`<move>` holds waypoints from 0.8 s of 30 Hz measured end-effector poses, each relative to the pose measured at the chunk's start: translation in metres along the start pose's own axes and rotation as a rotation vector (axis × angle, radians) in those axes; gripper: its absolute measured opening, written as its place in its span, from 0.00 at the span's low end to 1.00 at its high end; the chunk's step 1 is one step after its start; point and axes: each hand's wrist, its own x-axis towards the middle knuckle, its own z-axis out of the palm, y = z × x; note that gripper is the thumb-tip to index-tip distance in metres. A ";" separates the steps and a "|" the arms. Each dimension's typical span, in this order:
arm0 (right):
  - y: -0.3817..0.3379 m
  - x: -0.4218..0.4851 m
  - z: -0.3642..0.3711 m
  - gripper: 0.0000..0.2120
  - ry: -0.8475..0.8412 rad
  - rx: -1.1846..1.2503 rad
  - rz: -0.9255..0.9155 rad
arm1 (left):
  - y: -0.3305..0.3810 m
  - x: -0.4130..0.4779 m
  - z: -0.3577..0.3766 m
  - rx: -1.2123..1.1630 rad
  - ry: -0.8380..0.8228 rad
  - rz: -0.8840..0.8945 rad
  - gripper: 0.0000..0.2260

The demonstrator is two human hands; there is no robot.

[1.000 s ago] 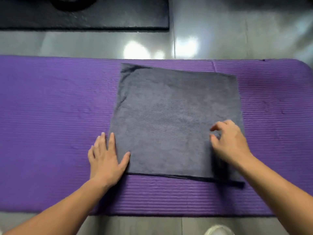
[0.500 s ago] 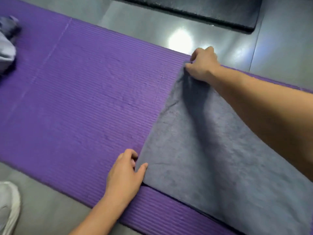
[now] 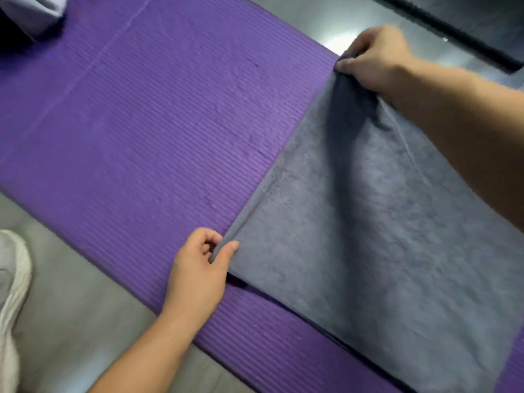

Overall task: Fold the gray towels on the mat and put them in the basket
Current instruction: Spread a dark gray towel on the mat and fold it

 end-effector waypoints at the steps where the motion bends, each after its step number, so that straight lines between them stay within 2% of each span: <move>1: -0.012 0.002 0.004 0.07 0.020 0.024 -0.008 | 0.000 0.007 -0.006 -0.039 0.036 -0.012 0.09; 4: -0.047 0.005 0.015 0.17 0.093 0.173 -0.042 | 0.001 0.023 -0.029 -0.112 0.151 0.007 0.08; 5: -0.056 0.007 0.016 0.17 0.080 0.228 -0.050 | 0.003 0.026 -0.037 -0.114 0.170 0.037 0.08; 8: -0.071 0.005 0.008 0.04 -0.076 0.215 -0.061 | 0.010 0.026 -0.053 -0.091 0.149 0.148 0.07; 10: -0.068 0.003 -0.003 0.10 -0.147 0.243 -0.032 | 0.014 0.020 -0.055 -0.057 0.114 0.232 0.08; 13: -0.041 -0.001 -0.029 0.12 -0.121 0.293 -0.070 | 0.023 0.005 -0.048 -0.013 0.018 0.407 0.06; 17: 0.002 -0.032 -0.067 0.07 -0.102 0.343 -0.055 | 0.032 -0.019 -0.022 -0.018 -0.197 0.638 0.02; 20: 0.036 -0.062 -0.089 0.06 -0.049 0.429 0.009 | 0.037 -0.034 0.009 -0.033 -0.343 0.701 0.03; 24: 0.076 -0.098 -0.108 0.07 -0.024 0.650 0.118 | 0.039 -0.053 0.053 0.105 -0.425 0.769 0.06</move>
